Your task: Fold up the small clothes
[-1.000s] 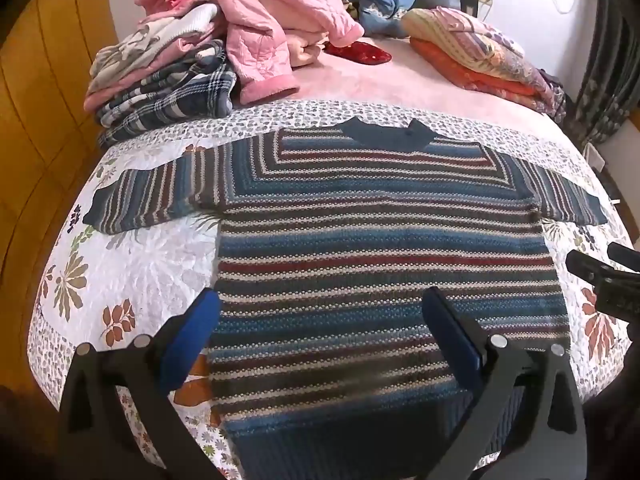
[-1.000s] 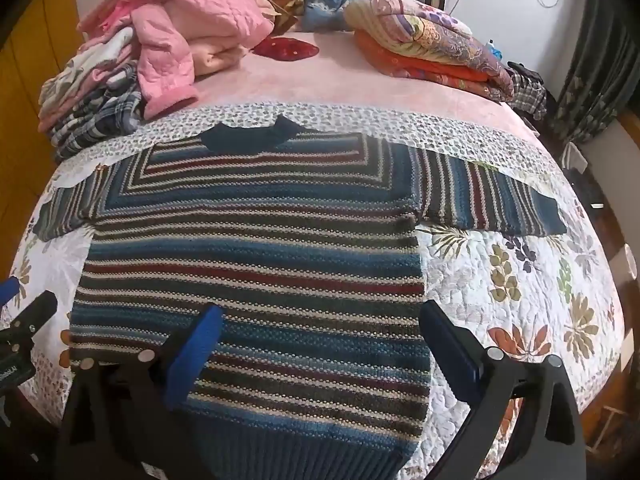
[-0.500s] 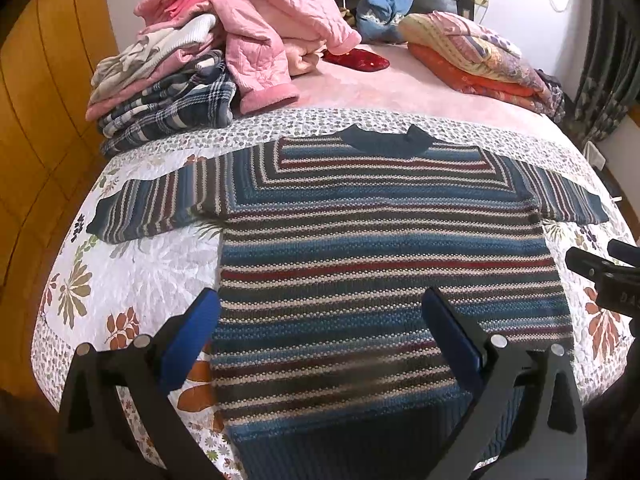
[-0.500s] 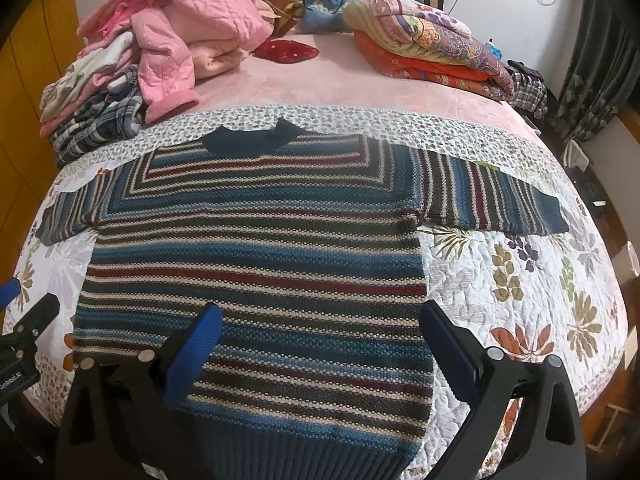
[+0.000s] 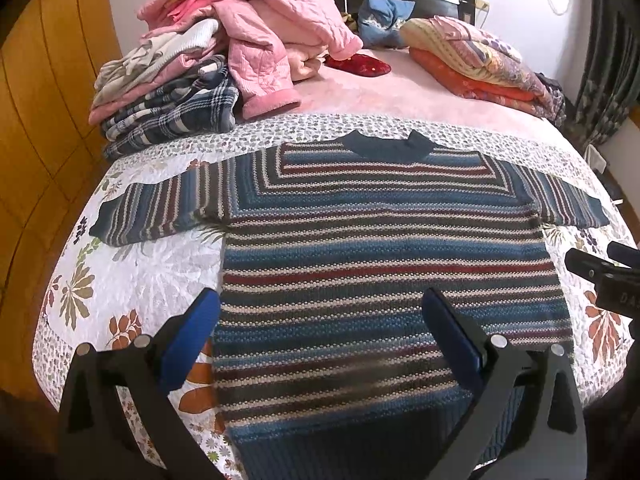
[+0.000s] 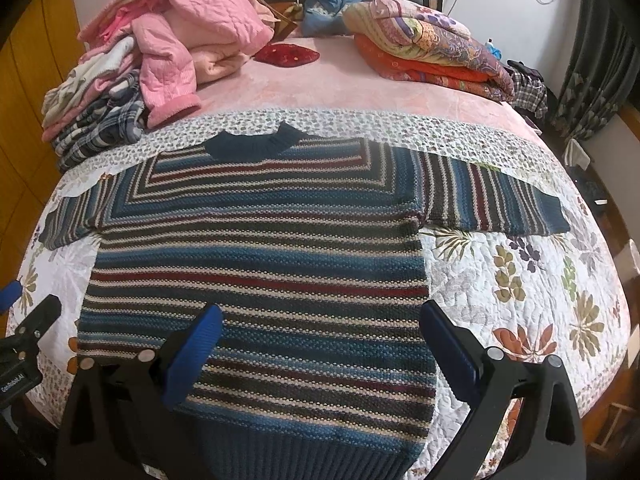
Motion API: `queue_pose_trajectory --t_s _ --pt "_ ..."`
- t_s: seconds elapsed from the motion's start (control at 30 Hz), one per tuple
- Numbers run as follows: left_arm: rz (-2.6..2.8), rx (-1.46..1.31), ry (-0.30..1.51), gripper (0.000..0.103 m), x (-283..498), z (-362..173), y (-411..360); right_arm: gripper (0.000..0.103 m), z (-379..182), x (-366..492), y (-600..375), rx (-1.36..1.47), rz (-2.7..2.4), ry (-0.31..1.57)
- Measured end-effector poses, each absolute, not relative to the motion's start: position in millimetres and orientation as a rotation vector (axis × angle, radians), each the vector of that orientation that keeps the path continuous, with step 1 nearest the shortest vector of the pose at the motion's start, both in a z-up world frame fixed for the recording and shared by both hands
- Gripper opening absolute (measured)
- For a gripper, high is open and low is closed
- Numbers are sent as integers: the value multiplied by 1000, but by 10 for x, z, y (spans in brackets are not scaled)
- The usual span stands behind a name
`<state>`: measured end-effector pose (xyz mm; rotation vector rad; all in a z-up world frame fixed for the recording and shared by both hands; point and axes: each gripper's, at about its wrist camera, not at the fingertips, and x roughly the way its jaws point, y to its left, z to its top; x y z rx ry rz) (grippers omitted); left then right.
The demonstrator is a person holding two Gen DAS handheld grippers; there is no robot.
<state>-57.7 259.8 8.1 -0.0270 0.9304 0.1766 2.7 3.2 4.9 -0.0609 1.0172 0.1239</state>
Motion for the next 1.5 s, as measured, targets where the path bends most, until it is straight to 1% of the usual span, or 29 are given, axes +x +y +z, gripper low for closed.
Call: queue_pose_trajectory --t_s 1.5 --pt "178 -10 916 100 -590 117 2589 99 41 15 34 -63 138 1009"
